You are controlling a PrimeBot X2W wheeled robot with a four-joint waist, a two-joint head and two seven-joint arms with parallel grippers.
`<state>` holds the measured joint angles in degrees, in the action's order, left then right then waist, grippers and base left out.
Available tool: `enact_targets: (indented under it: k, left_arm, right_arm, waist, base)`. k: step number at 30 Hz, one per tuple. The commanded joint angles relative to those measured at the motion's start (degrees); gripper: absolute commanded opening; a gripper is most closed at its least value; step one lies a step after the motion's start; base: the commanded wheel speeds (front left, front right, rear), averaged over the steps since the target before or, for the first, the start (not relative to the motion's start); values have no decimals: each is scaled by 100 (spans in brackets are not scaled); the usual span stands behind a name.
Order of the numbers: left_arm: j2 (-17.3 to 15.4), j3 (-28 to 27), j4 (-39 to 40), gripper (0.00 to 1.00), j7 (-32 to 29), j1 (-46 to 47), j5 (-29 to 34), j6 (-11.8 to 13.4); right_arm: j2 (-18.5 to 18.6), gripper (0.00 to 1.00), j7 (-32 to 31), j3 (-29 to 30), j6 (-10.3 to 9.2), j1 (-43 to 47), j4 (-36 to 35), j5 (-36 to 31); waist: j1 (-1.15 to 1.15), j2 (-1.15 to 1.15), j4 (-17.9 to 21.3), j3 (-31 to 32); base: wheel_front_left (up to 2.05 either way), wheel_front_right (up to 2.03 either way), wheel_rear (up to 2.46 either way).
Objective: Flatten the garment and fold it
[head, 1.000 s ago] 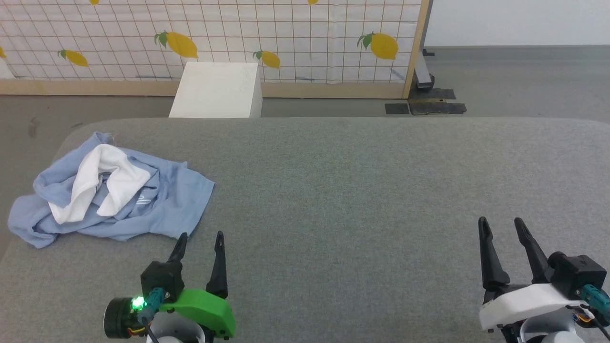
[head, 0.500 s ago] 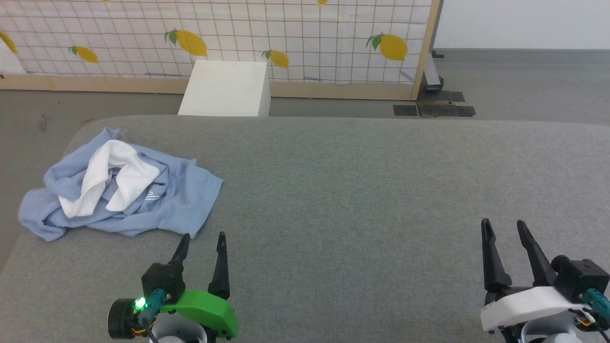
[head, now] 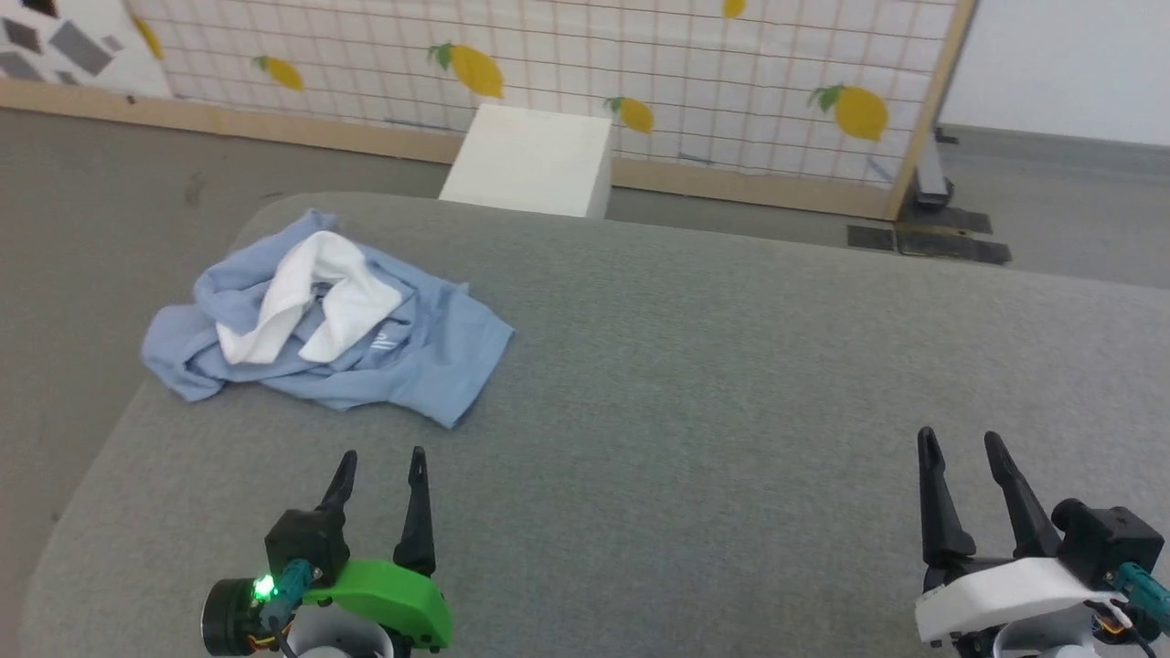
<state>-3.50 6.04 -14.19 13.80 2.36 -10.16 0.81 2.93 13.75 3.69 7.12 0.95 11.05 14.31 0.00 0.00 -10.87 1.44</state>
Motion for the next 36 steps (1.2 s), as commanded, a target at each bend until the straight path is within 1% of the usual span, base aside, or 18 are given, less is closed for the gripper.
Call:
enact_targets:
  k: [1, 5, 9, 15, 19, 23, 28, 36]
  left_arm:
    - [-35, 11, -35, 100, 75, 35, -54, 35]
    - [-55, 28, -63, 100, 119, 5, -87, 53]
    - [-74, 18, -31, 100, 119, -27, -102, 71]
    - [-88, -10, 16, 100, 119, -42, -134, 107]
    - [-100, -35, 41, 100, 119, -65, -149, 135]
    - [-131, -56, 67, 100, 119, -95, -156, 156]
    - [-191, -67, 87, 100, 119, -124, -148, 184]
    - [-266, -47, 119, 100, 101, -177, -111, 263]
  right_arm:
    - [-5, 100, 80, -7, 35, -15, 41, 57]
    - [-5, 100, 125, -40, 36, 6, 104, 115]
    - [-5, 100, 125, -103, 36, -10, 126, 138]
    - [-5, 100, 125, -235, 36, -74, 178, 113]
    - [-5, 100, 125, -313, 36, -87, 247, 51]
    - [-5, 100, 125, -356, 36, -75, 303, -23]
    - [-5, 100, 125, -398, 36, -75, 382, -156]
    - [-5, 100, 125, -411, 36, -92, 458, -183]
  waist:
    - [0, 0, -422, 36]
    - [0, 0, -805, 52]
    - [0, 0, -1101, 10]
    - [0, 0, -1493, -60]
    - [0, 0, -1688, -66]
    - [0, 0, -1838, -45]
    - [0, 0, -1933, -26]
    - [0, 0, -1924, -20]
  base:
    - [0, 0, 0]
    - [0, 0, 0]
    - [0, 0, 0]
    - [0, 0, 0]
    - [0, 0, 0]
    - [0, 0, 0]
    - [0, 0, 0]
    - [0, 0, 0]
